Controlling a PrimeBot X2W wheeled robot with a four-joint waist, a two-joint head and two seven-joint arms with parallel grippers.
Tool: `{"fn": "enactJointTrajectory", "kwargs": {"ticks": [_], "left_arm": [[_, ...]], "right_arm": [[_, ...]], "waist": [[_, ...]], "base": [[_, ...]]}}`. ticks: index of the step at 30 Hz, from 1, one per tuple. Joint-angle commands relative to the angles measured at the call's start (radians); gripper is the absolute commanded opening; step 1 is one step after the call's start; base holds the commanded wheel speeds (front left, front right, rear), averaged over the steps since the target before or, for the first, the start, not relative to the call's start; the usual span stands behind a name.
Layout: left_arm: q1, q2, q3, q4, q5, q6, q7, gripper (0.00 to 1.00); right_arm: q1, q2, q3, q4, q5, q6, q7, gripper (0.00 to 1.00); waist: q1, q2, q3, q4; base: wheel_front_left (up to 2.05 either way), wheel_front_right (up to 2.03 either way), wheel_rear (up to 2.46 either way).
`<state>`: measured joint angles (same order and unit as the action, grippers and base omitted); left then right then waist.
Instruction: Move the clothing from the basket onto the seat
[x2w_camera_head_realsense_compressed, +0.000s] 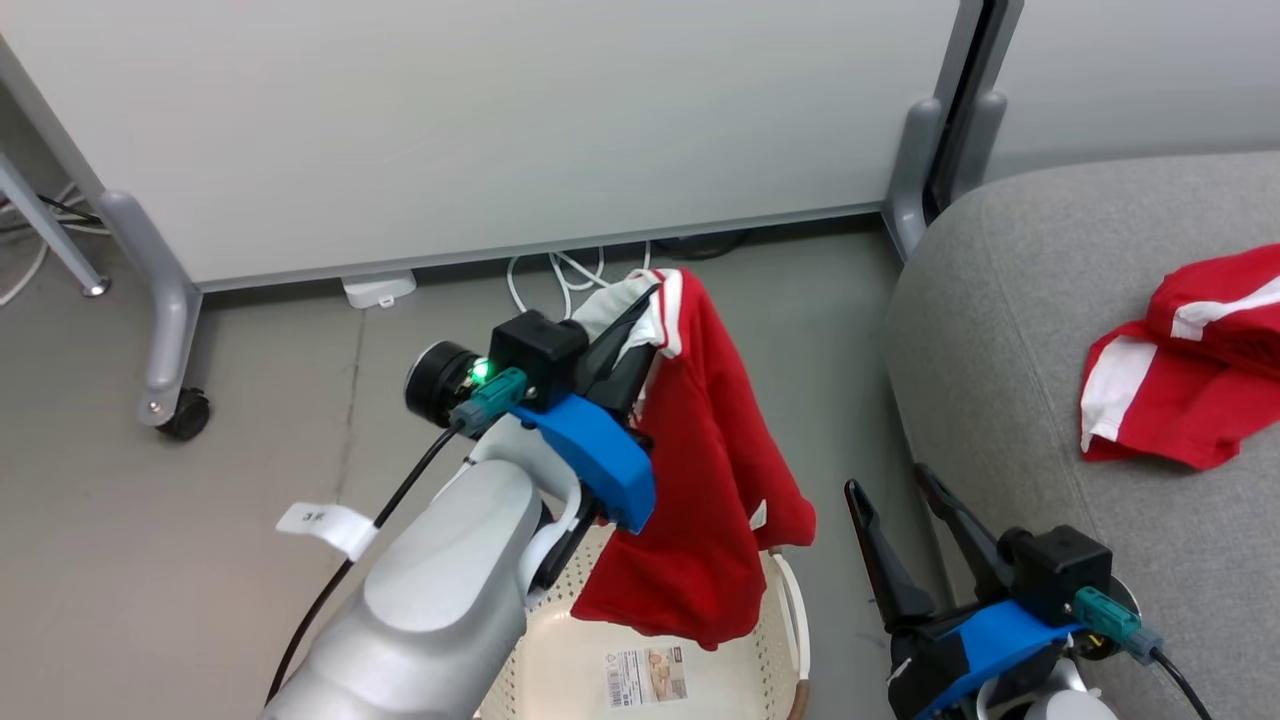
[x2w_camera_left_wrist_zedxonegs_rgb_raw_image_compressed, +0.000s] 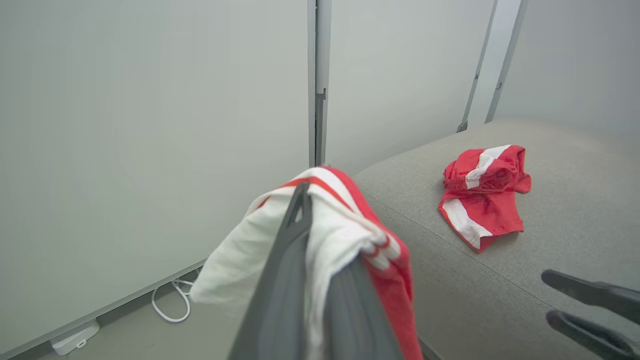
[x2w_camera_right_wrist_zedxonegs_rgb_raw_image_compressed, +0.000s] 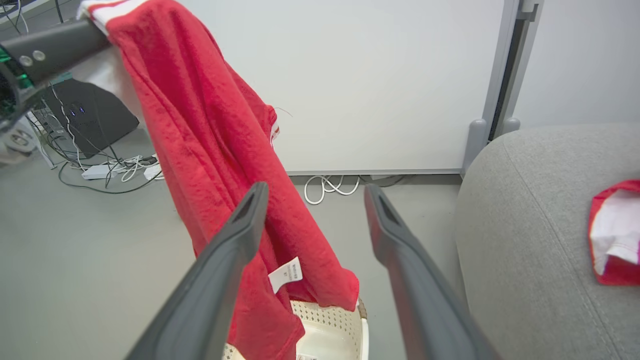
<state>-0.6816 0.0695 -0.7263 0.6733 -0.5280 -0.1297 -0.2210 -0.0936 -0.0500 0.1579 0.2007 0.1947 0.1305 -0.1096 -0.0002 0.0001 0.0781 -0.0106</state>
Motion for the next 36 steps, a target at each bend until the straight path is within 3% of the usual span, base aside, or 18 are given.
{"fn": "enactJointTrajectory", "kwargs": {"ticks": [1, 19, 36], "left_arm": [[-0.018, -0.002, -0.004, -0.003, -0.002, -0.001, 0.002, 0.0], [-0.201, -0.019, -0.172, -0.055, -0.1, -0.001, 0.055, 0.0], [-0.245, -0.019, -0.32, -0.078, -0.222, 0.053, 0.029, 0.0]], "right_arm": [[0.014, -0.001, 0.0, -0.006, 0.003, 0.0, 0.002, 1.0], [0.034, -0.001, 0.022, -0.019, 0.012, 0.0, 0.022, 1.0], [-0.001, -0.001, 0.077, -0.014, 0.021, 0.0, 0.025, 1.0]], "waist": [[0.0002, -0.0001, -0.009, 0.006], [0.0002, -0.0001, -0.045, 0.011], [0.0002, -0.0001, -0.043, -0.006]], "base": [[0.0, 0.0, 0.0], [0.0, 0.0, 0.0], [0.0, 0.0, 0.0]]}}
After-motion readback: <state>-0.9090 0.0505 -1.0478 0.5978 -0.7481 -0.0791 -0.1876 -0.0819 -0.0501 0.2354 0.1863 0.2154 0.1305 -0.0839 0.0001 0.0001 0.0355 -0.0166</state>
